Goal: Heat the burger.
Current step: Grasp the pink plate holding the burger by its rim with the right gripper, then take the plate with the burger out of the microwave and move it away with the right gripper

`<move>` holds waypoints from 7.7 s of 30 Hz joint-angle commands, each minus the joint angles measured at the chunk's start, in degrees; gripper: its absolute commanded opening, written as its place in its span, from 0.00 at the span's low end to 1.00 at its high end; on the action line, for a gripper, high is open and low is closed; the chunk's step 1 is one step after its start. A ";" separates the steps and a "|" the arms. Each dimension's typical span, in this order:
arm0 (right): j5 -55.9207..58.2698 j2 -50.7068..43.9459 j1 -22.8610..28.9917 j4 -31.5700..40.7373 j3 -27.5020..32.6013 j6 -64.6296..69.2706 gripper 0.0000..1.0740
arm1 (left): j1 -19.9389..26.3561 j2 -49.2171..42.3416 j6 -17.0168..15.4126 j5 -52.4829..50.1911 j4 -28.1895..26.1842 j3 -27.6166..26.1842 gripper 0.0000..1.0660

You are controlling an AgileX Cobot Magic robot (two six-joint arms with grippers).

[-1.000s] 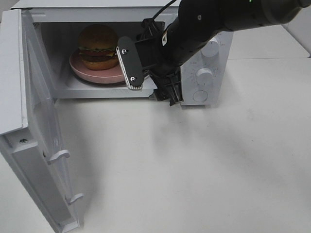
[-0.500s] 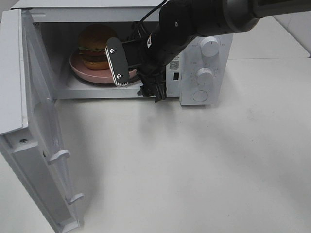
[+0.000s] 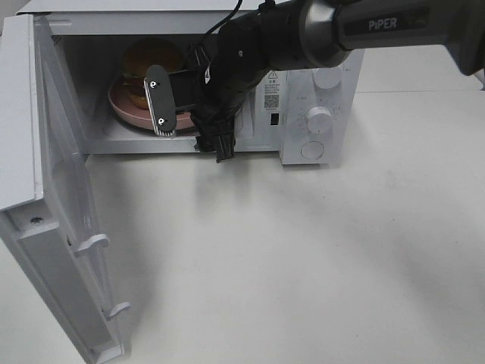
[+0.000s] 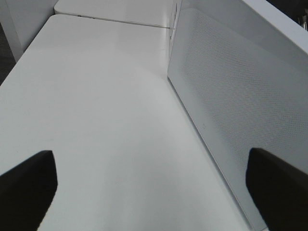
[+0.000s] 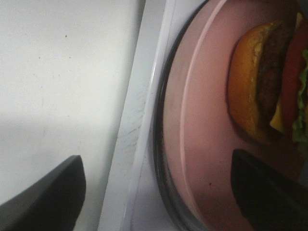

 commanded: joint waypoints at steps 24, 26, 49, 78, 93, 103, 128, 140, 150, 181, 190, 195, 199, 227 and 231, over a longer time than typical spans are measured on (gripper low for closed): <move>1.89 10.83 -0.46 -0.17 -14.38 3.67 0.70 | 0.17 -0.23 -0.23 0.00 -0.46 0.17 0.94; 1.60 10.94 -0.46 -0.17 -14.38 4.35 0.66 | 0.17 -0.23 -0.23 0.00 -0.46 0.17 0.94; 2.52 10.89 0.86 -0.34 -14.38 5.90 0.00 | 0.17 -0.23 -0.23 0.00 -0.46 0.17 0.94; -10.37 -3.27 2.52 -8.25 7.39 6.07 0.00 | 0.17 -0.23 -0.23 0.00 -0.46 0.17 0.94; -20.86 -12.78 3.61 -10.14 24.98 7.68 0.00 | 0.17 -0.23 -0.23 0.00 -0.46 0.17 0.94; -26.07 -20.34 3.61 -10.14 36.73 7.62 0.00 | 0.17 -0.23 -0.23 0.00 -0.46 0.17 0.94; -28.82 -43.66 3.61 -10.83 61.59 7.62 0.00 | 0.17 -0.23 -0.23 0.00 -0.46 0.17 0.94; -23.32 -57.24 3.61 -10.60 71.51 7.62 0.00 | 0.17 -0.23 -0.23 0.00 -0.46 0.17 0.94; -16.27 -65.72 3.61 -10.60 75.34 9.00 0.00 | 0.17 -0.23 -0.23 0.00 -0.46 0.17 0.94; 6.47 -81.53 3.61 -29.62 78.04 42.86 0.00 | 0.17 -0.23 -0.23 0.00 -0.46 0.17 0.94; 12.55 -81.30 3.61 -37.76 78.04 58.67 0.00 | 0.17 -0.23 -0.23 0.00 -0.46 0.17 0.94; 15.81 -81.30 3.61 -40.05 78.04 66.69 0.00 | 0.17 -0.23 -0.23 0.00 -0.46 0.17 0.94; 18.56 -79.53 3.61 -41.37 78.04 73.22 0.00 | 0.17 -0.23 -0.23 0.00 -0.46 0.17 0.94; 29.16 -41.94 3.44 -50.02 69.39 128.40 0.00 | 0.17 -0.23 -0.23 0.00 -0.46 0.17 0.94; 28.59 -39.25 2.75 -50.25 69.39 131.26 0.00 | 0.17 -0.23 -0.23 0.00 -0.46 0.17 0.94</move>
